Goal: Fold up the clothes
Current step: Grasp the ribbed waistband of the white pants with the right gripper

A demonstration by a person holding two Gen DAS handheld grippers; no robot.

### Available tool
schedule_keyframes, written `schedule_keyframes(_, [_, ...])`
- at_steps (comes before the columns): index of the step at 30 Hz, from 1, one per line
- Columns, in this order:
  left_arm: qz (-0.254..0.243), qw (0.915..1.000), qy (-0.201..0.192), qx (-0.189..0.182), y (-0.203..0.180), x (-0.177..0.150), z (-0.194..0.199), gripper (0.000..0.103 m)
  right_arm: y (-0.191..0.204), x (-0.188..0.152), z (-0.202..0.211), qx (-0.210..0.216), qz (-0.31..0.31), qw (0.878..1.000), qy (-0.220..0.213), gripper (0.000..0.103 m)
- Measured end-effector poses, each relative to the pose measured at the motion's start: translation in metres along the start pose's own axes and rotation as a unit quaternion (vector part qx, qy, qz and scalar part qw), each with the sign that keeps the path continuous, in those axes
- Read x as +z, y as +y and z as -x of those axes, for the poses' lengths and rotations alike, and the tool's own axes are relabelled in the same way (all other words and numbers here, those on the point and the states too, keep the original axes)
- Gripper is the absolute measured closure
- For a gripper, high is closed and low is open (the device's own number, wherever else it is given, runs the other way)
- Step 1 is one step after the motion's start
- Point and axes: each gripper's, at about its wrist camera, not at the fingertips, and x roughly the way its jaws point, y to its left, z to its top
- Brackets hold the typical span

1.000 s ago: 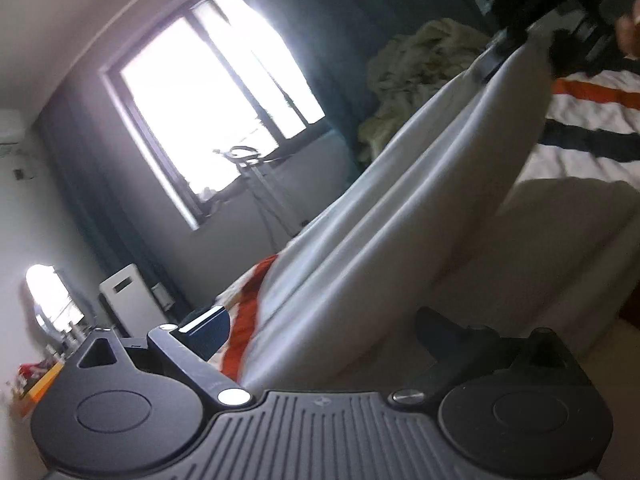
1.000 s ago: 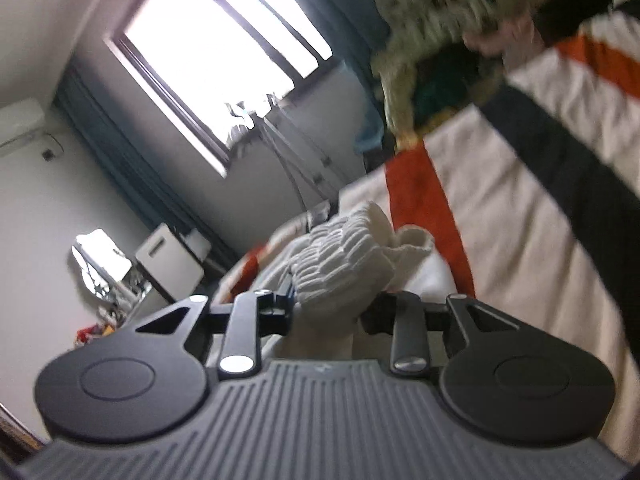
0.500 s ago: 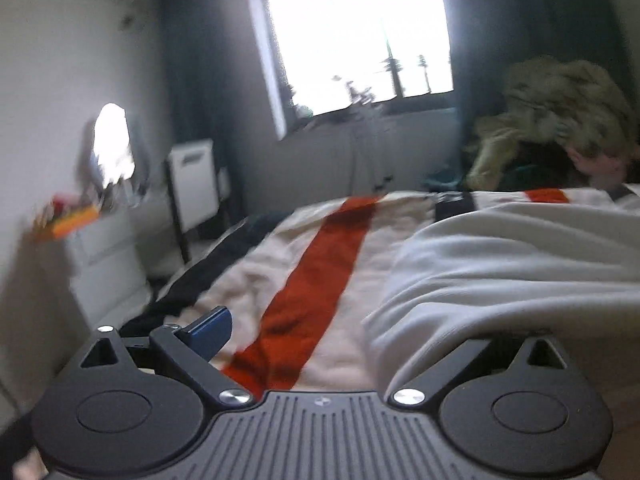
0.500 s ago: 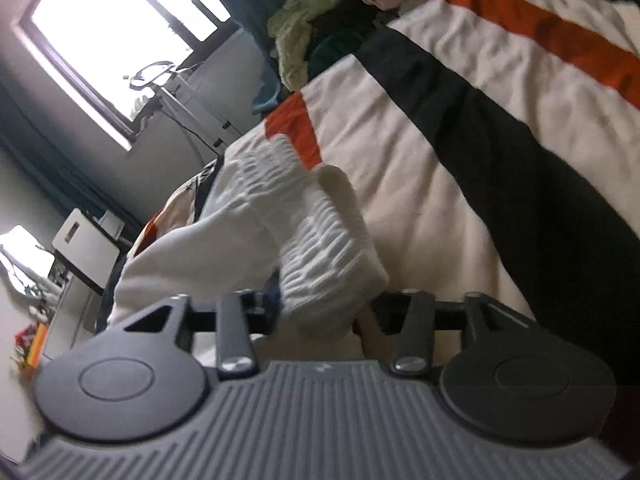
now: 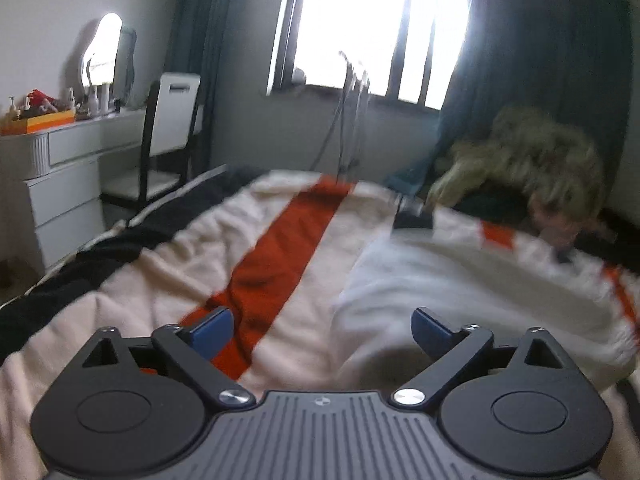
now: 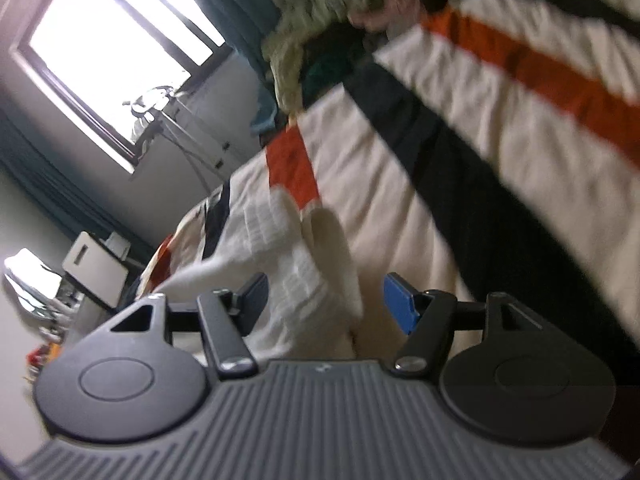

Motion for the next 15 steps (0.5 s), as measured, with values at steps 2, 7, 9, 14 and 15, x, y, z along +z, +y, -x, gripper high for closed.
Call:
schedule_keyframes(2, [0.004,0.9998,-0.004,-0.017,-0.001,0.011,-0.004,0.005,0.009,0.009,-0.007,0.001,0.035,0.999,-0.014,0.036])
schedule_keyframes(7, [-0.014,0.9975,0.046,-0.051,-0.025,0.042,-0.068,0.007,0.045,0.031,-0.046,0.046,0.098,0.994,0.008,0.043])
schedule_keyframes(9, [-0.02,0.9955,0.066,-0.065,-0.035,0.054,-0.094,0.01,0.063,0.031,-0.064,0.057,0.139,0.988,0.028,0.051])
schedule_keyframes(14, [-0.031,0.9885,0.138,-0.052,-0.052,0.046,-0.183,0.01,0.095,0.015,-0.113,0.058,0.224,0.97,0.071,0.059])
schedule_keyframes(15, [-0.031,0.9866,0.154,-0.044,-0.054,0.042,-0.2,0.01,0.098,0.012,-0.121,0.053,0.236,0.967,0.074,0.059])
